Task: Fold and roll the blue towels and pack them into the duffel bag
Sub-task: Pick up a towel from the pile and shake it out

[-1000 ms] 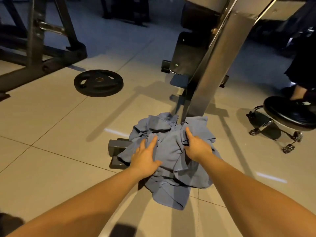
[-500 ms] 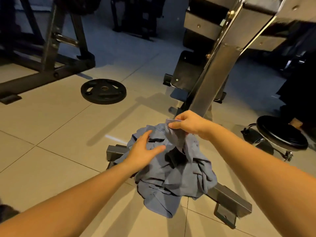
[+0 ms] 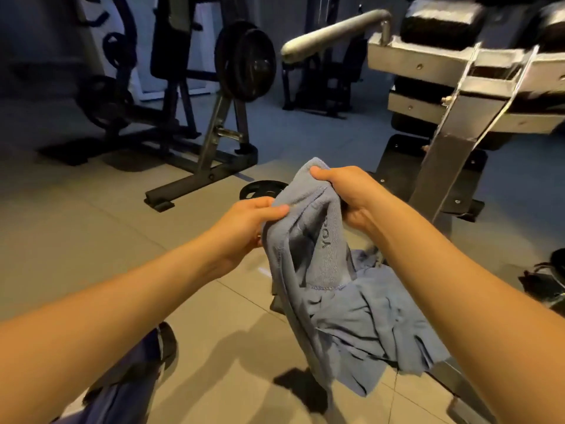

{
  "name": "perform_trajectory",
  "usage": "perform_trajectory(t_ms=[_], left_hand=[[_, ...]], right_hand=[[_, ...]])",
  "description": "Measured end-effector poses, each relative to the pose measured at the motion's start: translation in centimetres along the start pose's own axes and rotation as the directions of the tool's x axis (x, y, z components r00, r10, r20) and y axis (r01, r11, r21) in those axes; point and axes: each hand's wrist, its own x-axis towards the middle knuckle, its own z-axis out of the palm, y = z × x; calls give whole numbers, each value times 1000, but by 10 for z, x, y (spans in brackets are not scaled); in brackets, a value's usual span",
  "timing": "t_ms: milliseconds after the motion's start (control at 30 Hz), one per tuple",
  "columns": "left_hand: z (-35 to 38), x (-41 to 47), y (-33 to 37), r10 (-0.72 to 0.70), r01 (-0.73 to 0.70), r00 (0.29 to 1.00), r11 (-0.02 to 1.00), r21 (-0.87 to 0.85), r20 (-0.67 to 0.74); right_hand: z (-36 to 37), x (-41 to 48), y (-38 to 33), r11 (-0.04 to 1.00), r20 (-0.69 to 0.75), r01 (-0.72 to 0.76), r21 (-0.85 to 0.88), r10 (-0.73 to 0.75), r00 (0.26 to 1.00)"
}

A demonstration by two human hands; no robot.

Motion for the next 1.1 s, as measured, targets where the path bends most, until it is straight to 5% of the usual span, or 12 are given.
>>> perform_trajectory(t_ms=[300,400,533,667,767,900,967,1100], left_hand=[[-70,-66,-32,-52,106,945,983,153,-322],[-77,-68,-39,-28,90,916,987,136,-401],[-89,-77,-44,5,74,958,962,261,-288],[-111,-86,-62,295,-53,944,582,811,-150],[-124,-91,-80,339,-85,936,474,876,-93],[-141,-100,-119,264,-88,965,358,929,-10],[-146,-104,-141,234,-105,972,422,901,4],[-144,-106,-151,78,13,989,795,606,-123]], right_hand=[[89,-21,31,987,202,-71,-146,100,974],[104,-16,45,947,222,34,-321,40,974],[108,-17,58,868,224,164,-468,-64,973],[106,-20,61,807,223,247,-537,-146,964],[103,-18,72,750,187,228,-621,-142,972],[94,-9,92,884,75,-53,-464,99,992],[91,-5,100,928,31,-156,-338,177,984],[87,-1,114,947,-52,-274,-166,269,962]])
